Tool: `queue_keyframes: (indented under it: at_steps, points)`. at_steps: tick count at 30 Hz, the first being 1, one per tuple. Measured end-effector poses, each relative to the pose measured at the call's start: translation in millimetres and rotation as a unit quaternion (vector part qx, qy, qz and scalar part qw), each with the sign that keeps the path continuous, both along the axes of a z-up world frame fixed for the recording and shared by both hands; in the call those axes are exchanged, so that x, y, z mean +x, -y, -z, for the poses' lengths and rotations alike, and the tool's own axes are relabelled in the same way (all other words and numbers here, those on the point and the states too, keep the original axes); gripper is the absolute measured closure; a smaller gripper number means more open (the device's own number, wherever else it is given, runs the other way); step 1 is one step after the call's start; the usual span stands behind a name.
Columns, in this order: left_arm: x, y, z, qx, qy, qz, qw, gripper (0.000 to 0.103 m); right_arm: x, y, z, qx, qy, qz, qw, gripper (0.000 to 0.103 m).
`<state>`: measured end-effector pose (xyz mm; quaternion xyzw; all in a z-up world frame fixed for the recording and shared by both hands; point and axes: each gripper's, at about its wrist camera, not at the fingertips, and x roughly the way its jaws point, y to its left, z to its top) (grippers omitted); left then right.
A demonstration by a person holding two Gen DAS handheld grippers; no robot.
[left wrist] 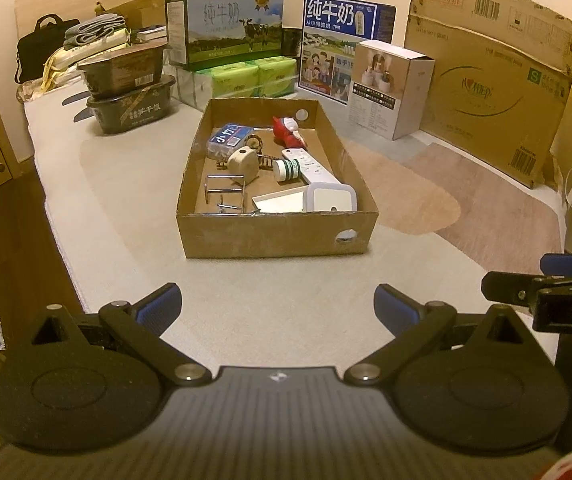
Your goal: Organize rigid objects
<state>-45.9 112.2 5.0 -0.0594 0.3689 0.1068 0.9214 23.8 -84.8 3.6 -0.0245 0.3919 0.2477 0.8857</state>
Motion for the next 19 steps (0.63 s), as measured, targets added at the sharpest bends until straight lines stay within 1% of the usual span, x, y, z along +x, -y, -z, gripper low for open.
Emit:
queue_keyframes:
  at_steps: [13, 19]
  points:
    - [3.6, 0.9, 3.3, 0.004, -0.006, 0.004, 1.0000, 0.001, 4.4, 2.0, 3.9, 0.002, -0.006, 0.002, 1.000, 0.015]
    - [4.1, 1.8, 3.5, 0.004, -0.001, 0.008, 1.0000, 0.001, 5.4, 2.6, 7.7, 0.002, -0.009, 0.005, 1.000, 0.015]
